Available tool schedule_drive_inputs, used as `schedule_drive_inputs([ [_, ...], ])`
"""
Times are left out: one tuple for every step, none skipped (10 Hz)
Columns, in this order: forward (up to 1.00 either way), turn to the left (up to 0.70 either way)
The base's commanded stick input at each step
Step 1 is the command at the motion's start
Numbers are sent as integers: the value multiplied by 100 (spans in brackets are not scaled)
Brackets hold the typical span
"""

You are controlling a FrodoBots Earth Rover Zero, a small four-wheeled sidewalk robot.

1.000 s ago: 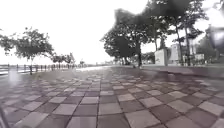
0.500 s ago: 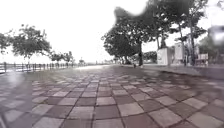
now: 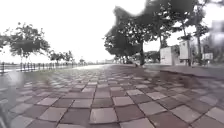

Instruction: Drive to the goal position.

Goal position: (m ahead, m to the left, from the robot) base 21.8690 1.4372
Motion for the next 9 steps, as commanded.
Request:
schedule_drive_inputs([
  [100, 1],
  [100, 1],
  [100, 1],
  [100, 1],
  [100, 1],
  [100, 1],
  [100, 1],
  [100, 1],
  [100, 1],
])
